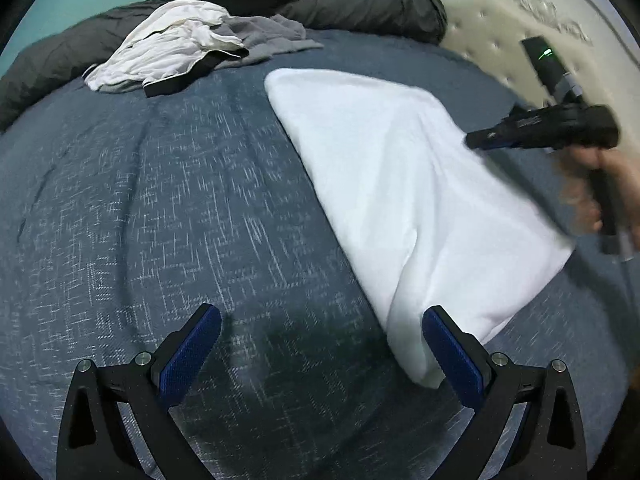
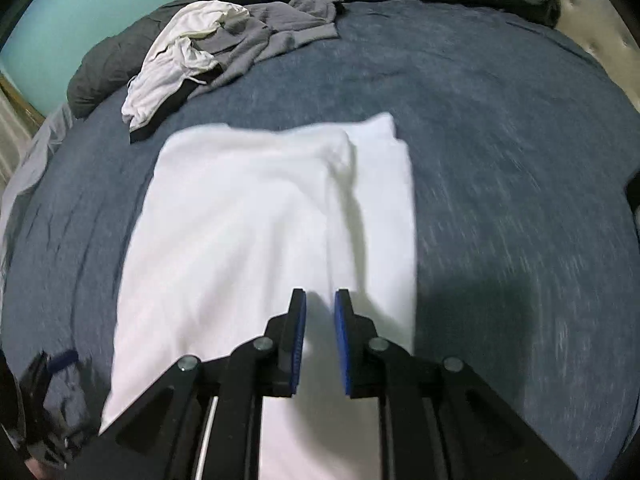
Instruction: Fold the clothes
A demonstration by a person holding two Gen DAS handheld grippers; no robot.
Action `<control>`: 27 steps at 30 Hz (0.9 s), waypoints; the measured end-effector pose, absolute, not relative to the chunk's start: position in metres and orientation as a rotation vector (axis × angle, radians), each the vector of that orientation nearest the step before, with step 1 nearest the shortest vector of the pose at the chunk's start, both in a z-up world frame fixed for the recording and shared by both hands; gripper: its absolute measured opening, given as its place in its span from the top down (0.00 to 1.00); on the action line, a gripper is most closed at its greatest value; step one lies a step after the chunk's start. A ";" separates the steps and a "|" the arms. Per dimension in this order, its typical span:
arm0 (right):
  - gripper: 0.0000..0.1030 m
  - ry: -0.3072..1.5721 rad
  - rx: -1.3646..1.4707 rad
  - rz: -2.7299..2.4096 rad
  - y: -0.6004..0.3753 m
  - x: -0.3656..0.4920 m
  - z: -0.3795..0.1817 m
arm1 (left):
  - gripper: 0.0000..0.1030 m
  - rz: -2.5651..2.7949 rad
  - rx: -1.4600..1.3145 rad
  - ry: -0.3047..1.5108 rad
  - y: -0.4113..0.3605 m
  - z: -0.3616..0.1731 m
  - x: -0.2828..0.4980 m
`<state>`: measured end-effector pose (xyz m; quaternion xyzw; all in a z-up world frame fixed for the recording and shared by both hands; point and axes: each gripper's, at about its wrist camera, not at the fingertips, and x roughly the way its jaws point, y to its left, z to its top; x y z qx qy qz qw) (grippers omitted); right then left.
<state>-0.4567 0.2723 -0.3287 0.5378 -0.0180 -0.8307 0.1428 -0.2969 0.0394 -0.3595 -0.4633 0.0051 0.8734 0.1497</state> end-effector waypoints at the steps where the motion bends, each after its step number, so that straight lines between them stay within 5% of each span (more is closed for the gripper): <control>1: 0.87 -0.063 1.549 -2.394 0.277 -0.448 -0.328 | 0.00 2.504 -1.343 0.023 0.040 -0.361 -0.296; 17: 0.86 -0.100 1.613 -2.363 0.309 -0.363 -0.337 | 0.00 2.486 -1.389 0.040 0.037 -0.370 -0.287; 19: 0.81 -0.153 1.575 -2.385 0.315 -0.357 -0.326 | 0.00 2.509 -1.358 0.011 0.034 -0.362 -0.287; 21: 0.62 -0.201 1.586 -2.393 0.322 -0.349 -0.324 | 0.00 2.516 -1.327 -0.028 0.031 -0.356 -0.287; 27: 0.62 -0.359 1.642 -2.373 0.338 -0.323 -0.339 | 0.00 2.474 -1.356 -0.002 0.039 -0.362 -0.288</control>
